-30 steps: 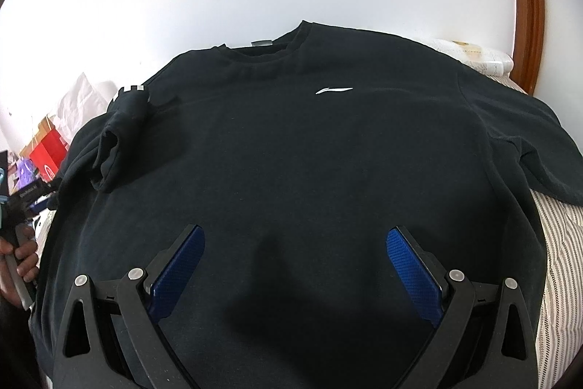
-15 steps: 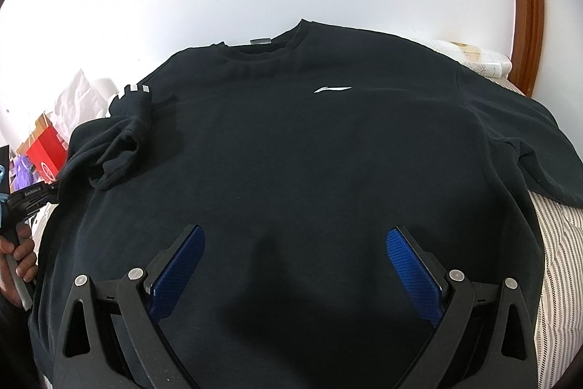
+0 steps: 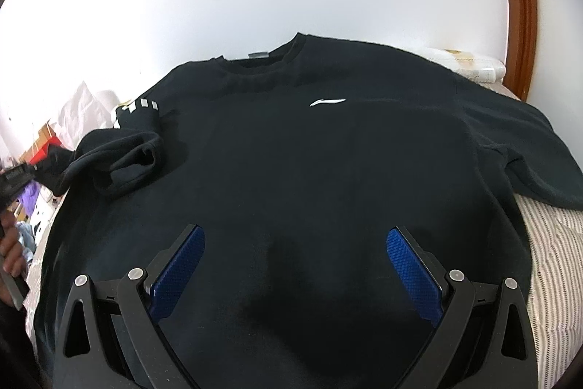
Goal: Fold small clothes
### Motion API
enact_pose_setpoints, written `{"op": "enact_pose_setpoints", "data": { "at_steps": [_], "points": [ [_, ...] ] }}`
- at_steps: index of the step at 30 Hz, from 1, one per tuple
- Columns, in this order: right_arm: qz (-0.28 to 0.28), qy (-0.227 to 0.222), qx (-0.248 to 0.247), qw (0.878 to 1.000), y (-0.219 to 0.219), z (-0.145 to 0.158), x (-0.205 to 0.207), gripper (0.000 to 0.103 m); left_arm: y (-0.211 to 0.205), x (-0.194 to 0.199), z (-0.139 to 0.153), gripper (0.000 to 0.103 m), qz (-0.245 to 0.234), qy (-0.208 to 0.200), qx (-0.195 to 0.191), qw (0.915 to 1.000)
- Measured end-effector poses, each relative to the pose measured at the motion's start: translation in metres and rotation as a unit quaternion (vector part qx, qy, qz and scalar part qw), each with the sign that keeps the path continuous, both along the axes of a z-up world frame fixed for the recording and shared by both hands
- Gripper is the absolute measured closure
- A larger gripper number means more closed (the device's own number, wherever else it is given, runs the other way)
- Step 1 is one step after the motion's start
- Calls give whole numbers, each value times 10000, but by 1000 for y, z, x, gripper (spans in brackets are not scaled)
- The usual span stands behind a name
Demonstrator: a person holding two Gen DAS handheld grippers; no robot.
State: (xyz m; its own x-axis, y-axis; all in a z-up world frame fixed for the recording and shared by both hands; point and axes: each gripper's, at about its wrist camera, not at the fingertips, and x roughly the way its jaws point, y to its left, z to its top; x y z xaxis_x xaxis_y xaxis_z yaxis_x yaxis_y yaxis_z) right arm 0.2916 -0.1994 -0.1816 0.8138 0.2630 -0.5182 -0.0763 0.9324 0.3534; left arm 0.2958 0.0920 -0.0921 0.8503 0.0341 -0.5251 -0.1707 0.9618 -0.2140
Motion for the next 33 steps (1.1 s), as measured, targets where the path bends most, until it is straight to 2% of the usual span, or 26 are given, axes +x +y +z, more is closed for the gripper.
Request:
{"op": "enact_pose_setpoints", "data": {
  "at_steps": [5, 9, 17, 21, 24, 27, 29, 33],
  "points": [
    [-188, -186, -84, 9996, -9, 11, -9, 4, -55, 10, 37, 96, -623, -247, 176, 9976],
    [-357, -225, -55, 9991, -22, 17, -14, 4, -106, 19, 47, 96, -1060, -329, 325, 9933],
    [-623, -268, 149, 9976, -47, 22, -17, 4, -200, 36, 34, 96, -1760, -178, 566, 9826],
    [-643, -189, 190, 9976, -48, 18, -14, 4, -228, 39, 19, 94, -2190, -52, 432, 9748],
    [-631, -158, 157, 9978, -46, 17, -13, 4, -226, 38, 15, 90, -2174, 4, 411, 9752],
    [-601, -203, 88, 9979, -42, 18, -14, 4, -208, 37, 12, 71, -2051, 15, 325, 9782],
    [-573, -198, 39, 9982, -39, 17, -14, 4, -191, 38, 9, 54, -1893, 31, 210, 9817],
    [-422, -120, -55, 9990, -28, 12, -9, 4, -132, 30, -4, 52, -1401, 214, 92, 9899]
  ]
}}
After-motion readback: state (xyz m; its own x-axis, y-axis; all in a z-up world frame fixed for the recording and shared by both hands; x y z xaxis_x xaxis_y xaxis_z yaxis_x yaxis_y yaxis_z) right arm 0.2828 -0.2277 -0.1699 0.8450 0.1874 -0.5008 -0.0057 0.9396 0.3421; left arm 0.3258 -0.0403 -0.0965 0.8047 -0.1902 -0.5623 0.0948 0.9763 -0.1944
